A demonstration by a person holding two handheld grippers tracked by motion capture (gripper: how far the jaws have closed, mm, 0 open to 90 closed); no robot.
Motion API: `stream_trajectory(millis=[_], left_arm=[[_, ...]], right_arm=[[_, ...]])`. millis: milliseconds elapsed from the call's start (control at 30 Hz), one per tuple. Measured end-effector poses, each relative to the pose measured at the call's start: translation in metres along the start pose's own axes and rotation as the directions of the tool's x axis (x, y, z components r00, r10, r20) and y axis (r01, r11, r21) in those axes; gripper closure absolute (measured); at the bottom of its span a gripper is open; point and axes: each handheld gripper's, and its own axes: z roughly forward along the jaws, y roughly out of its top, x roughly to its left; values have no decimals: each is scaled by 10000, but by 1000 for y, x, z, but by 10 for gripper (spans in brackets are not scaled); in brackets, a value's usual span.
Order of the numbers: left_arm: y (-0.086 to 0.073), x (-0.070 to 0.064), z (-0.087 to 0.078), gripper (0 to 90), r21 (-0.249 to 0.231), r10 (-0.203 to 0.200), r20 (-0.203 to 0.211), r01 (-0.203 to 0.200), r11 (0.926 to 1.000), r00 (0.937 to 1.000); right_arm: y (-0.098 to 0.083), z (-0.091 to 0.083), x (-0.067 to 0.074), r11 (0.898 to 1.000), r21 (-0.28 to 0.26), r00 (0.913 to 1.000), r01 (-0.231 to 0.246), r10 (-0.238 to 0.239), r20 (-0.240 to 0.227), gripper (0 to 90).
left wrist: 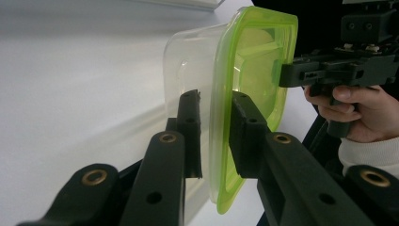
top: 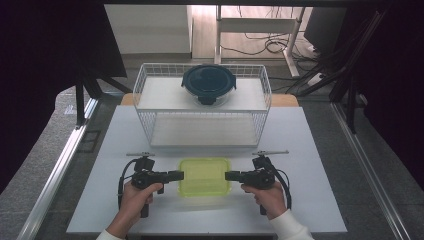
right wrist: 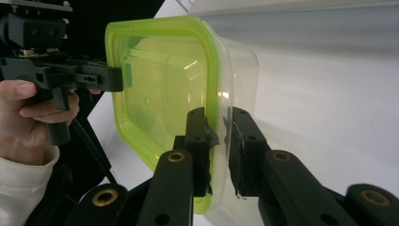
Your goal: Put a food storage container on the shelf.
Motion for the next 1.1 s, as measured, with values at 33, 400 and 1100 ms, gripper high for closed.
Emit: stream_trajectory(millis=[33,400,1100], left_arm=[[0,-2,-1,757,-28,50,-10,-50,10000,10000],[4,-16,-14,756,-399,538,-44,-540,9977,9985],[21,-28,-30,755,-667,1079,-85,-1082,9919,9941]], right_arm=[[0,-1,1,10000,-39,10000,-9,9,-6,783],[7,-10,16,9977,-331,9983,585,-585,-4,785],[23,-18,31,9889,-593,9907,1364,-1361,91,785]])
